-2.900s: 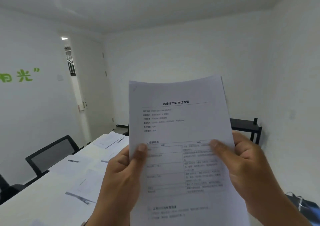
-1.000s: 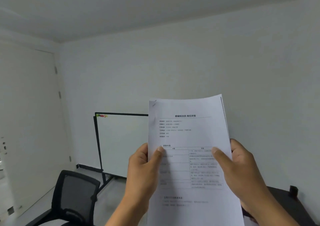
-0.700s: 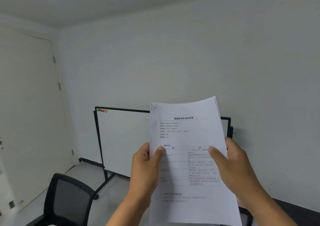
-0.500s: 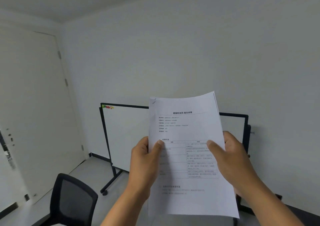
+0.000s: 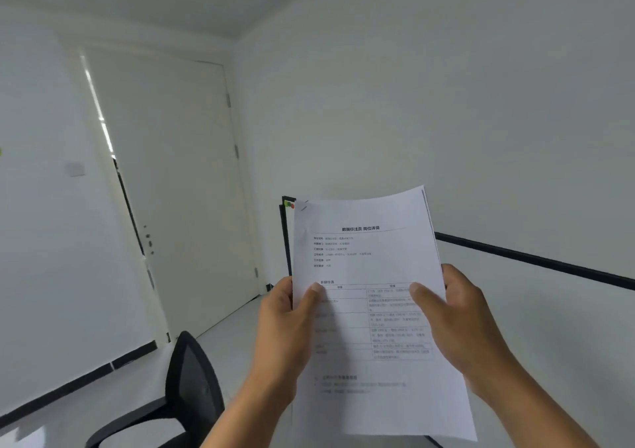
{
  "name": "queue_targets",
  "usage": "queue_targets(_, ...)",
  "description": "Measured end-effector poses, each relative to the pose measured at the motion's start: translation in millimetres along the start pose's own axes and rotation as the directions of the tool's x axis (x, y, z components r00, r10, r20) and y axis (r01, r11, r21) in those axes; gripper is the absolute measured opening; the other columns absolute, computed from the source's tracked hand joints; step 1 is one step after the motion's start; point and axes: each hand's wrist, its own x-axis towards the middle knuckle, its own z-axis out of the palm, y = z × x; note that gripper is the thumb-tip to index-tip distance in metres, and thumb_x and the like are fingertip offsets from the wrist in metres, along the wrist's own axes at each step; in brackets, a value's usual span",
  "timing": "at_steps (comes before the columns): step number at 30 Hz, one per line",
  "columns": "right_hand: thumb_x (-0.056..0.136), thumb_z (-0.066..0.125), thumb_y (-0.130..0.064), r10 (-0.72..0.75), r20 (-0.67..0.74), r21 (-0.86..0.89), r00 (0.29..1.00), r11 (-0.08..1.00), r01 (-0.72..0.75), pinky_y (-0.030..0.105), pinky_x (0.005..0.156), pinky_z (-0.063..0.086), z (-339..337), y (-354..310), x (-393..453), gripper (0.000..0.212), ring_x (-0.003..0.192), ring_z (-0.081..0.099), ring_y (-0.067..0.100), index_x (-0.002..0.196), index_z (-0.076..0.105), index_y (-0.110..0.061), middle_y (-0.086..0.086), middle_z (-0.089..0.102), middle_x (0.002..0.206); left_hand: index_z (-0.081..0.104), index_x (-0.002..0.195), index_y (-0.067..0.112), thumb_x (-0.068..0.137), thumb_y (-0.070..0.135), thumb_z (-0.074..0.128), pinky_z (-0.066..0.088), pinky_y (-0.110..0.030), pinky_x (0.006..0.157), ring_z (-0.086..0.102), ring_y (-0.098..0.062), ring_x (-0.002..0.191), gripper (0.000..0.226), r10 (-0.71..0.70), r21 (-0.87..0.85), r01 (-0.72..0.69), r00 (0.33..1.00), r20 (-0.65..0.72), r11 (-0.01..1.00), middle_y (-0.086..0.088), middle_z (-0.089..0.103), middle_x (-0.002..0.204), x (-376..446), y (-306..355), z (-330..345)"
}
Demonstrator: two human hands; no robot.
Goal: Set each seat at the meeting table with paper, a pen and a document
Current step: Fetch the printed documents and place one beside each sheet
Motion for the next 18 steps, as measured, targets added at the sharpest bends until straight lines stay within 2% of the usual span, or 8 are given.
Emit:
queue_targets(4,0.106,0.061,-0.023,-0.006,0.086,0.036,0.996,0.999,0.003,0.047,0.083,0.066,27.6,13.6,56.8,0.007,0.086,0.077,0.012,0.105,0.068,-0.024,-0.014,0.080,0.095,0.076,0.105,0.018,0.109,0.027,0.065,0.061,-0.032,0.069,0.080,-0.015,0.082,0.014,-0.015,0.016,0.017,0.996,-0.093,1.000,0.005,0.084,0.094,44.5,-12.5,1.7)
queue_targets(11,0.107,0.060,-0.024,-0.014,0.191,0.075,0.982,0.997,0.000,0.047,0.085,0.068,97.6,41.5,166.6,0.008,0.089,0.079,0.010,0.108,0.068,-0.023,-0.012,0.081,0.100,0.076,0.106,0.012,0.108,0.024,0.065,0.063,-0.040,0.078,0.080,-0.030,0.094,0.016,-0.023,-0.004,0.022,0.980,-0.198,1.000,-0.001,0.085,0.097,150.1,-48.8,-3.2)
queue_targets(16,0.106,0.060,-0.026,-0.003,0.247,0.058,0.969,0.998,-0.012,0.051,0.086,0.067,158.0,52.6,254.0,0.009,0.090,0.079,0.014,0.108,0.068,-0.022,-0.011,0.081,0.099,0.077,0.107,0.014,0.109,0.024,0.064,0.061,-0.029,0.070,0.081,-0.024,0.091,0.016,-0.042,-0.032,0.035,0.970,-0.238,0.999,0.001,0.085,0.097,243.3,-74.6,-13.4)
queue_targets(18,0.107,0.059,-0.026,-0.011,0.260,0.065,0.966,0.998,-0.006,0.050,0.086,0.067,178.1,50.5,282.8,0.010,0.088,0.079,0.011,0.109,0.068,-0.022,-0.012,0.082,0.098,0.077,0.108,0.014,0.109,0.020,0.064,0.059,-0.022,0.063,0.082,-0.016,0.085,0.015,-0.037,-0.047,0.026,0.968,-0.247,0.999,0.001,0.086,0.096,275.1,-73.7,-17.8)
